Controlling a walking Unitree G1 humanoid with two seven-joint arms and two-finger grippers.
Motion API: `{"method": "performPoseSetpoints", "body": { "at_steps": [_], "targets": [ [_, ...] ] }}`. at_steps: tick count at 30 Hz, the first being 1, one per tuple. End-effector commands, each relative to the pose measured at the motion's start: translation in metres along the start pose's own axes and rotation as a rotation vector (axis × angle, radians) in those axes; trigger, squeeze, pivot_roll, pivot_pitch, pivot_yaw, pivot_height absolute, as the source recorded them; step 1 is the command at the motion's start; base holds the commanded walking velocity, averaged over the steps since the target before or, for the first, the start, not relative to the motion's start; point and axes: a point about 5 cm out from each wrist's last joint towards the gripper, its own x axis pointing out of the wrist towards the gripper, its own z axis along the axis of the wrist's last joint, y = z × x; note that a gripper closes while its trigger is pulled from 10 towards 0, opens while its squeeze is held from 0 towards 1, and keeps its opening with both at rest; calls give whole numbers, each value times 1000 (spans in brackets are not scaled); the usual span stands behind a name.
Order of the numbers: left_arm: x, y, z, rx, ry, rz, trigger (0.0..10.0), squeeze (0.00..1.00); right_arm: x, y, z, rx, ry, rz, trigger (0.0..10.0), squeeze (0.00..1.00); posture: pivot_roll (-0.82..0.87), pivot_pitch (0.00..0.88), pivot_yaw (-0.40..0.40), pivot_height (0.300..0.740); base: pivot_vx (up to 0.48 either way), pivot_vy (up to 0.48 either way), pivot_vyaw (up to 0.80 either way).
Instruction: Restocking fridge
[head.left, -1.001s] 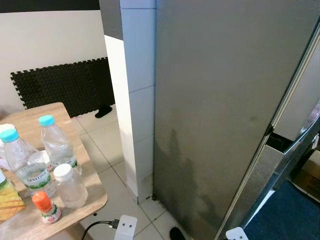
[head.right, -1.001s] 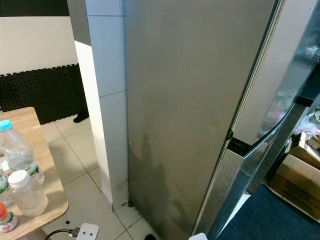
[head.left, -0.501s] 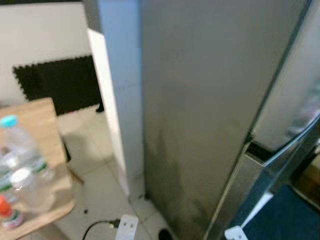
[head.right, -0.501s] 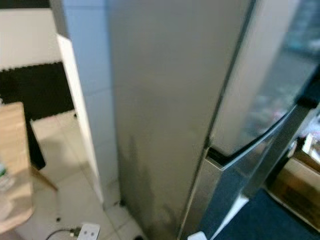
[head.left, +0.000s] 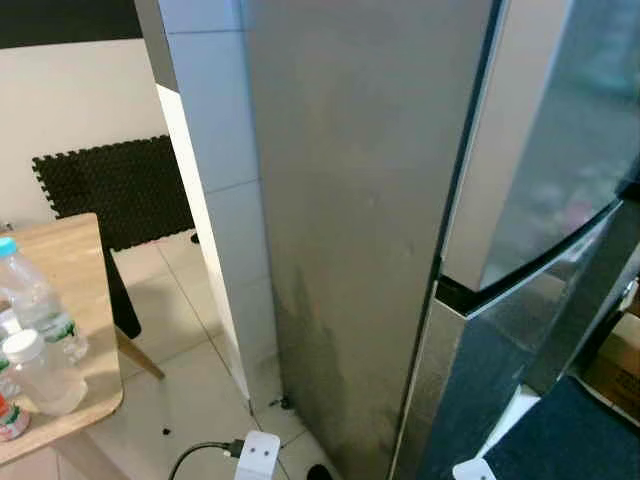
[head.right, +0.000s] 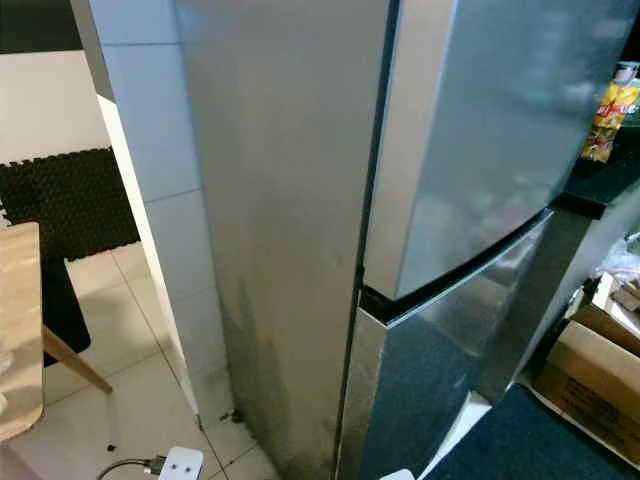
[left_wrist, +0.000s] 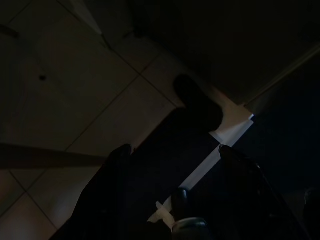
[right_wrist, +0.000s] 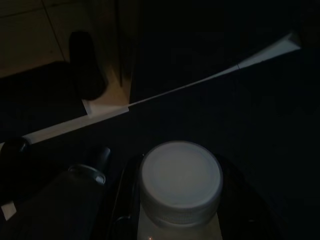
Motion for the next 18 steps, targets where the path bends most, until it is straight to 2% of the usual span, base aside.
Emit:
{"method": "performPoseSetpoints", "body": {
  "at_steps": [1, 14, 18],
  "targets": [
    [-1, 3, -4, 1, 13, 6, 10000, 0, 0, 0, -1, 10, -2, -2, 10000, 0, -66, 81, -12, 740, 0, 0, 0],
    [-1, 1, -3, -2, 11, 1, 10000, 0, 0, 0, -2, 9, 17, 2, 10000, 0, -71, 81, -14, 740, 0, 0, 0],
    [-1, 1, -3, -3, 11, 1, 10000, 0, 0, -1, -3, 9, 21, 1, 10000, 0, -70, 83, -14, 740, 0, 0, -775]
  ]
}}
